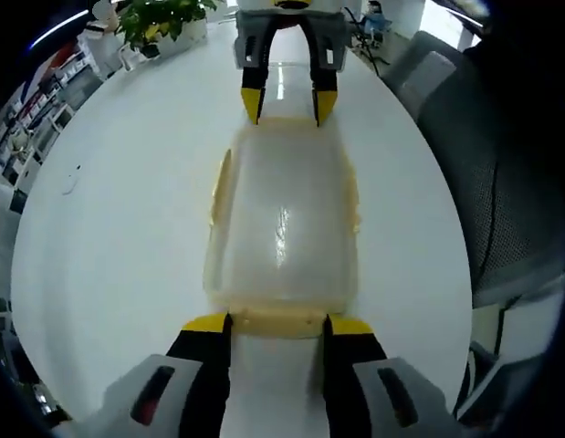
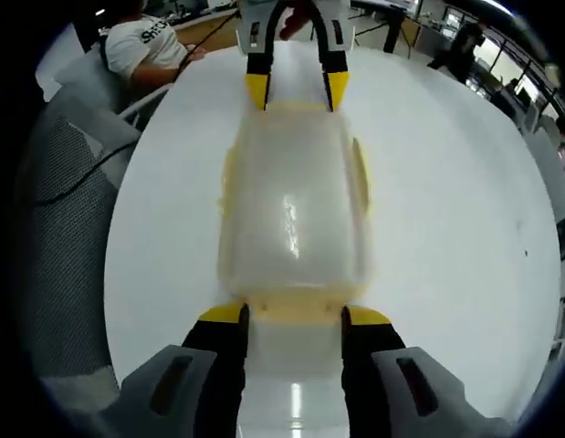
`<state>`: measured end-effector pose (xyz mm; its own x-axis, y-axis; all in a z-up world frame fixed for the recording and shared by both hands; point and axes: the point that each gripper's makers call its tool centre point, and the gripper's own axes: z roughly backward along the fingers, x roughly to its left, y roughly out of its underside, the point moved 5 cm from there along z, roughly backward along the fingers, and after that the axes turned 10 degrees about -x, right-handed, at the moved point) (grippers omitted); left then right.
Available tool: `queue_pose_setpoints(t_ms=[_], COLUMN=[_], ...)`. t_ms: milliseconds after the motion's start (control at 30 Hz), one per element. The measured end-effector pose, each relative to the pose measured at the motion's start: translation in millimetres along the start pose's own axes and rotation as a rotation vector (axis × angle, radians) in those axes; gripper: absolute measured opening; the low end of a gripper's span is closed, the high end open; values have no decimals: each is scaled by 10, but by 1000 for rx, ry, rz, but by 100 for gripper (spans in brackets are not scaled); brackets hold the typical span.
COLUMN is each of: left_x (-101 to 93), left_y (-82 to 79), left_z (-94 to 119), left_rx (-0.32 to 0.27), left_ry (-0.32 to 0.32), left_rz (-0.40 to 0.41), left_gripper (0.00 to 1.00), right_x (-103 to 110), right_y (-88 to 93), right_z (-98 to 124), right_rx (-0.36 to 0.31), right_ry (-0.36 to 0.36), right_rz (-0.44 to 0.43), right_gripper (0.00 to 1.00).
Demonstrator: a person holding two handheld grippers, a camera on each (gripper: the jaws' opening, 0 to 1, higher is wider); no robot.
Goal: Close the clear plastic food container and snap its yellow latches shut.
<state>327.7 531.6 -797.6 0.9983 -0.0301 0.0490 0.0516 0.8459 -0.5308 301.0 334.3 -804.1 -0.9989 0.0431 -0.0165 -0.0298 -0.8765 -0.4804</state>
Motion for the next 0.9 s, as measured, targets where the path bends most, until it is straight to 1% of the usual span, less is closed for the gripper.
queue_pose_setpoints(t_ms=[67, 200, 300, 367, 500, 567, 700, 767, 833, 900], left_x=[-4, -31, -53, -42, -48, -53, -75, -66, -78, -102], left_y=[3, 5, -2, 1, -11, -1, 7, 21, 11, -12], left_z=[-9, -20, -30, -29, -37, -34, -33, -29, -34, -51], left_rx=[2, 3, -5, -2, 14, 4, -21, -40, -42, -28], left_ry=[6, 11, 19, 20, 23, 24, 17, 17, 15, 12], left_rz=[-8, -5, 19, 14, 8, 10, 20, 23, 25, 24], left_gripper=[34, 34, 34, 34, 34, 35, 36, 36, 34, 34], right_x=[-4, -5, -6, -6, -3, -11, -13, -29, -36, -44], right_y=[-14, -11, -33, -33, -21, -15, -24, -14, -13, -14], right_z=[-5, -4, -22, -22, -12, -11, -17, -7, -5, 7], right_rx=[6, 27, 54, 67, 62, 53, 70, 64, 59, 59], right_ry=[-4, -19, -25, -31, -33, -32, -21, -21, -23, -30], right_rz=[-14, 20, 28, 38, 44, 40, 19, 16, 16, 24], right_gripper=[38, 39, 40, 41, 41, 41, 40, 38, 37, 37])
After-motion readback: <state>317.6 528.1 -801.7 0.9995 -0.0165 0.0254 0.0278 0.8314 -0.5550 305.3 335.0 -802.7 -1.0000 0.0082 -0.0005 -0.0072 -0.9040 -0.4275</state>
